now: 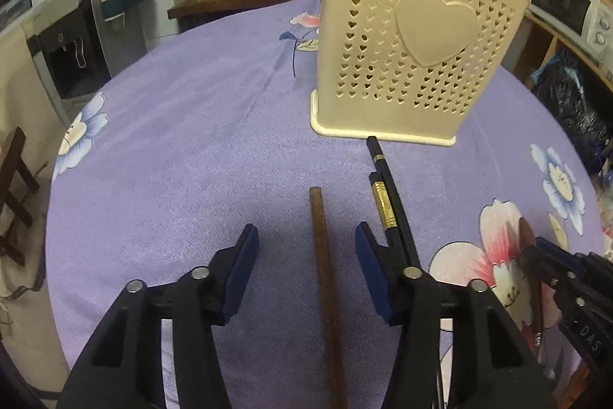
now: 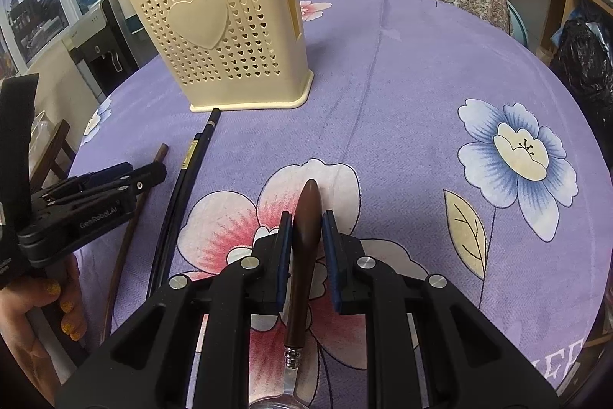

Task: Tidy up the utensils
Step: 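Close the left tool on a dark chopstick and lift it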

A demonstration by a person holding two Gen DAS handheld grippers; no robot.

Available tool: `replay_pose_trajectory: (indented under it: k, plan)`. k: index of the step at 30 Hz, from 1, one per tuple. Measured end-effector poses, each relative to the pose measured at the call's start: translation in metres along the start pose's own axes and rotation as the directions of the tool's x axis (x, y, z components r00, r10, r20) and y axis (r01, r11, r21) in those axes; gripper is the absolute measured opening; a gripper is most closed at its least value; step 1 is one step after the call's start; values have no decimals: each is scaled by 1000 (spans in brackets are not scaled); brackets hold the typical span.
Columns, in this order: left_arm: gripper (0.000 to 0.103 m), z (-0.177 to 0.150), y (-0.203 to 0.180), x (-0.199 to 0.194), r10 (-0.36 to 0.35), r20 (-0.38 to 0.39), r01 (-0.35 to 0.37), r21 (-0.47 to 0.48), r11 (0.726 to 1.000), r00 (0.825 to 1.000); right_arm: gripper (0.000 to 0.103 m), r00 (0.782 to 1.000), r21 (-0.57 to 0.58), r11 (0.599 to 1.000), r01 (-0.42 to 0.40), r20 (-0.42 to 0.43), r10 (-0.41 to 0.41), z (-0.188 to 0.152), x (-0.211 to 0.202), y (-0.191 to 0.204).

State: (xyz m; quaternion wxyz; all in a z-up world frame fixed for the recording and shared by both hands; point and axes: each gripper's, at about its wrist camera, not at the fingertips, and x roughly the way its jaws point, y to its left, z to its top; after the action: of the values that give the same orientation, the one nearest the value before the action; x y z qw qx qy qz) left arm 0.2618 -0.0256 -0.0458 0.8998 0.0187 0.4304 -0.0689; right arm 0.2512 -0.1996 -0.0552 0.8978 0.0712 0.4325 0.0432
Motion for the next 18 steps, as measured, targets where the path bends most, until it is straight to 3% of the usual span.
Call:
replay_pose_trajectory:
  k: [3, 7, 14, 16, 18]
  plan:
    - [36, 2, -6, 3, 38, 0, -38, 33, 999, 999, 17, 1000, -2, 1000, 1, 1, -1, 0, 0, 0]
    - [9, 6, -13, 5, 54, -3, -54, 67, 996, 999, 13, 1000, -8, 1000, 5, 5, -4, 2, -1, 2]
    - [8, 8, -17, 6, 60, -6, -59, 73, 996, 998, 9, 1000, -14, 1000, 1, 7, -1, 5, -1, 1]
    - [8, 10, -14, 8, 57, -7, -56, 70, 996, 998, 24, 1000, -31, 999, 19, -3, -19, 5, 0, 2]
    - [8, 9, -14, 8, 56, -7, -55, 68, 996, 998, 31, 999, -39, 999, 33, -3, -33, 4, 1, 3]
